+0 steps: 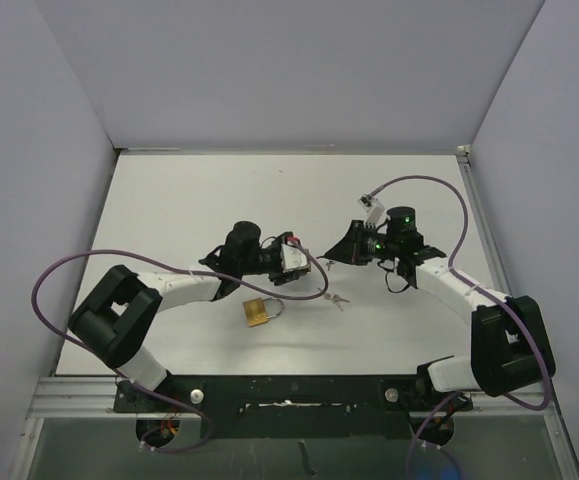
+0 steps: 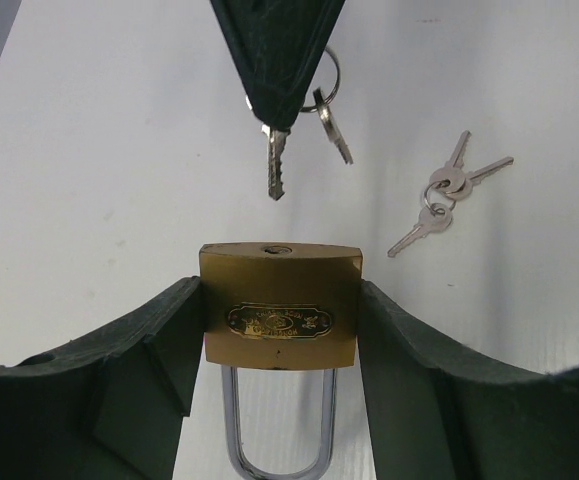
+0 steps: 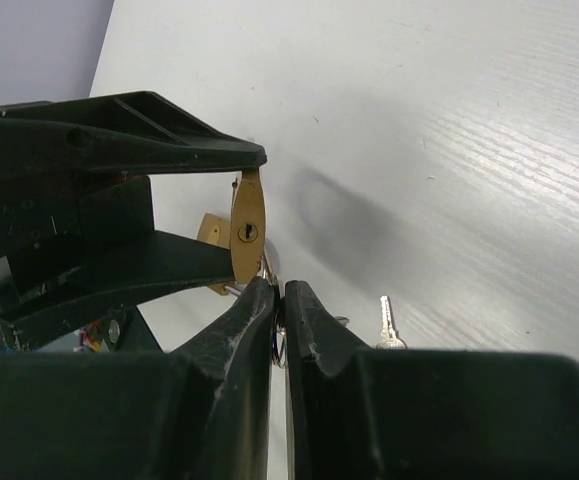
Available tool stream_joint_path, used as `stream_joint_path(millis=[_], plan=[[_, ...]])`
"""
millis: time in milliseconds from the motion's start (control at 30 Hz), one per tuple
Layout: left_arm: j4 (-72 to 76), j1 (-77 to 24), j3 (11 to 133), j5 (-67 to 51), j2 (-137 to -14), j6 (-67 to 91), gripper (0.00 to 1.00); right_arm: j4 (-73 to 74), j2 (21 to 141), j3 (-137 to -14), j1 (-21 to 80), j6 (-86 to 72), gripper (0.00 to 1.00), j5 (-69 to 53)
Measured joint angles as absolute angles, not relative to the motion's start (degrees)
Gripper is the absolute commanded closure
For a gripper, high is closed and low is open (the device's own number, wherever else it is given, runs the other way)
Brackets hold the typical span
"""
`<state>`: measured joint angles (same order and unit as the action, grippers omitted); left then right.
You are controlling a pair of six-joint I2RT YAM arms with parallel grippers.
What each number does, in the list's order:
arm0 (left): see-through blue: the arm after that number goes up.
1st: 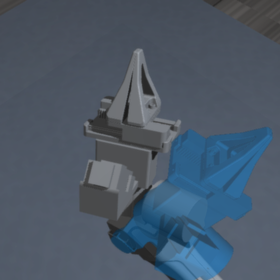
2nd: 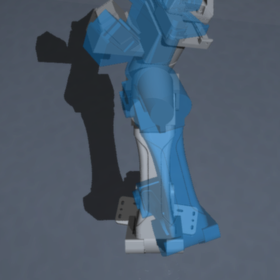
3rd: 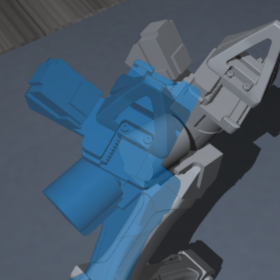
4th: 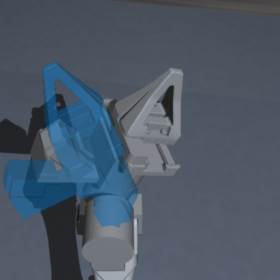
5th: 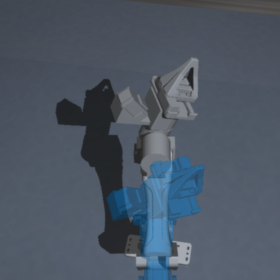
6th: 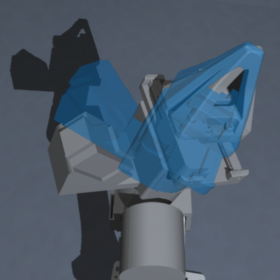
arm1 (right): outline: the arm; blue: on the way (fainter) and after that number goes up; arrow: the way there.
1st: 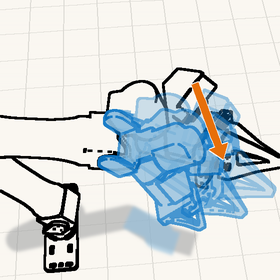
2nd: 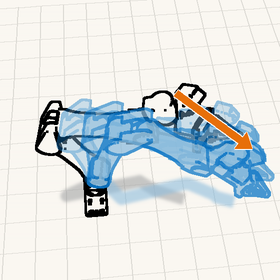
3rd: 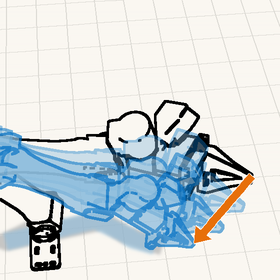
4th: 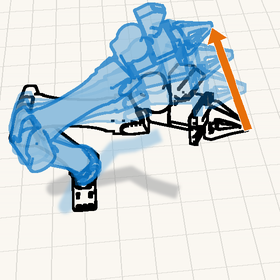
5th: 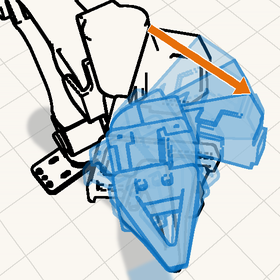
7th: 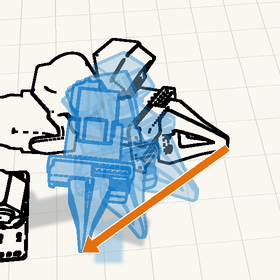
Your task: Unlock with the key
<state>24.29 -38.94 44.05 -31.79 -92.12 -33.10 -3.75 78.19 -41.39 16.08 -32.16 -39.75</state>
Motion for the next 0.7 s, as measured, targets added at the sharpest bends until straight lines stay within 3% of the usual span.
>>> stream_joint_path(millis=[700], plan=[[24.18, -40.47, 44.05, -28.91, -91.72, -34.15, 1.0, -1.52, 78.19, -42.92, 20.8, -31.4, 1.0, -34.87]])
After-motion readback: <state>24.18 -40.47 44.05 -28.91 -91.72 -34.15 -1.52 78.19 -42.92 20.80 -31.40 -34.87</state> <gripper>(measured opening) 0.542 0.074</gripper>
